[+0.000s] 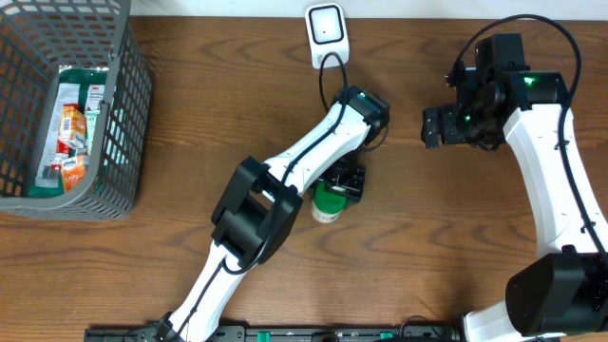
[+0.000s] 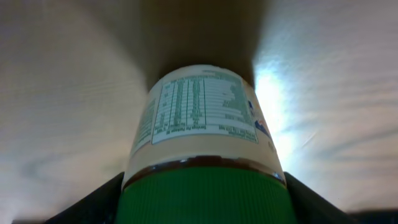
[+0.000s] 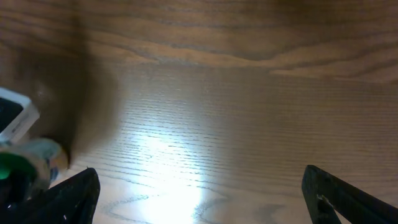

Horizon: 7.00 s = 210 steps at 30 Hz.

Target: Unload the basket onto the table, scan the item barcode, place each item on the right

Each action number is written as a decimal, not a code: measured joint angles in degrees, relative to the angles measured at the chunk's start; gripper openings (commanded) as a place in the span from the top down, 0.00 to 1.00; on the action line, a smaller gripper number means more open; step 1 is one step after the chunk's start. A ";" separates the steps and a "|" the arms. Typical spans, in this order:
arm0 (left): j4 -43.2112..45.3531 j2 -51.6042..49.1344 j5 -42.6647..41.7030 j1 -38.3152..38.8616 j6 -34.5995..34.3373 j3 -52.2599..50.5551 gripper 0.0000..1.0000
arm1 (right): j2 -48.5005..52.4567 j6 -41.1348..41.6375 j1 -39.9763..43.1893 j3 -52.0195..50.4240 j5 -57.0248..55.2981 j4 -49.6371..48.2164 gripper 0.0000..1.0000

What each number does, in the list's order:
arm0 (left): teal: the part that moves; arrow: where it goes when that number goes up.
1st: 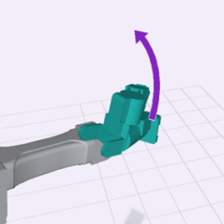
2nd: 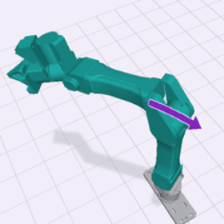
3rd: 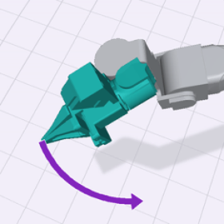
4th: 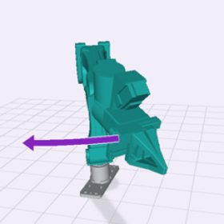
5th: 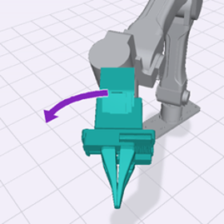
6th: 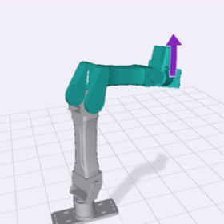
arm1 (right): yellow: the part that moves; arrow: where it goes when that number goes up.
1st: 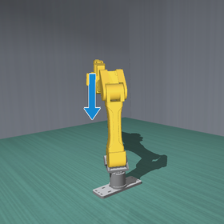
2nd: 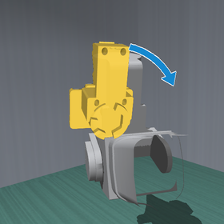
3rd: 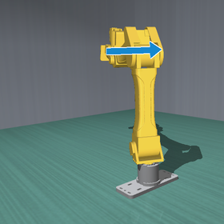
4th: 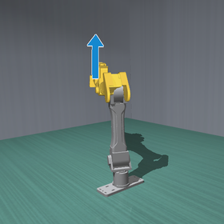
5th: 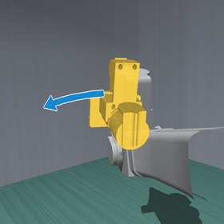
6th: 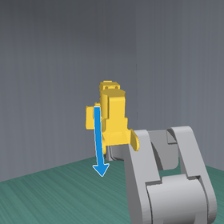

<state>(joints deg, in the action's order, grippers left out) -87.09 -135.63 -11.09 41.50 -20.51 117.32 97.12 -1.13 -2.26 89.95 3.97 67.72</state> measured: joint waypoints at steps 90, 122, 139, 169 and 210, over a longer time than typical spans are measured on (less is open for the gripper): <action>26.97 47.25 11.54 -8.02 -3.06 -21.33 0.03 | 0.00 0.00 0.00 0.00 0.00 0.00 0.01; 43.87 40.26 7.78 3.04 -10.08 -48.94 0.03 | 0.00 0.00 0.00 0.00 -0.15 -0.02 0.01; 45.59 34.80 11.47 6.40 -13.11 -49.22 0.03 | 0.00 0.00 0.00 0.00 -0.15 -0.02 0.01; 45.57 32.59 14.10 6.40 -12.61 -49.22 0.24 | 0.00 0.00 0.00 0.00 -0.15 -0.02 0.01; 44.41 32.54 14.25 6.40 -6.71 -47.82 0.12 | 0.00 0.02 0.00 0.00 -0.15 0.00 0.01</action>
<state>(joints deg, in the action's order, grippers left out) -42.68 -103.09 3.16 47.90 -27.22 69.49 97.12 -1.10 -2.26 89.95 3.81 67.72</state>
